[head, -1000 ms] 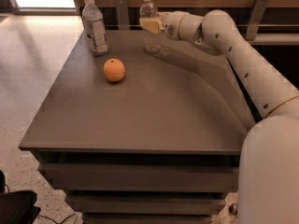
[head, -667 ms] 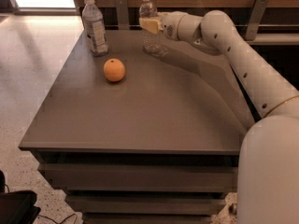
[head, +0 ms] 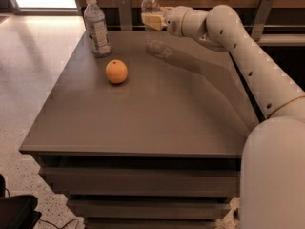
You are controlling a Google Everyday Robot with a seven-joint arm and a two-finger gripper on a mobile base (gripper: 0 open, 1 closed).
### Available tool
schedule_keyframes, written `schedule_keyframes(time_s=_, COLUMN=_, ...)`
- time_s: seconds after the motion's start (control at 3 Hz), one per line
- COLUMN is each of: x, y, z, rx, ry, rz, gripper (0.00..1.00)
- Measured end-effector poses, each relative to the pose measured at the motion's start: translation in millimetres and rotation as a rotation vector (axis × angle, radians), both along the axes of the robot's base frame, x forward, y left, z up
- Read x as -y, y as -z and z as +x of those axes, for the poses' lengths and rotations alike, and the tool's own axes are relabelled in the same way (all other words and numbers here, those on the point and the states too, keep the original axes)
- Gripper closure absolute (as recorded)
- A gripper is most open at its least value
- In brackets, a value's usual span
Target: Pick water bottle
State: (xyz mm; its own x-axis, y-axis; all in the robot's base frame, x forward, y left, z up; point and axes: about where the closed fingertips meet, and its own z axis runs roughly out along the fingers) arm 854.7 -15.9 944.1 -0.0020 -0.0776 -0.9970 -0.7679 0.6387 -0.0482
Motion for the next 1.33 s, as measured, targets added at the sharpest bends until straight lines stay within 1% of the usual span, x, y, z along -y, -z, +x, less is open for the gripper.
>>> schedule_keyframes(time_s=0.33, x=3, y=-26, z=-2, rx=0.061, ry=-0.012, rz=-0.002, gripper=1.00)
schedule_keyframes(time_s=1.0, x=6, y=-60, z=-7, rx=0.149, ry=-0.021, rz=-0.009, gripper=1.00)
schedule_keyframes(time_s=1.33, x=6, y=-61, z=-7, rx=0.151, ry=-0.021, rz=-0.009, gripper=1.00)
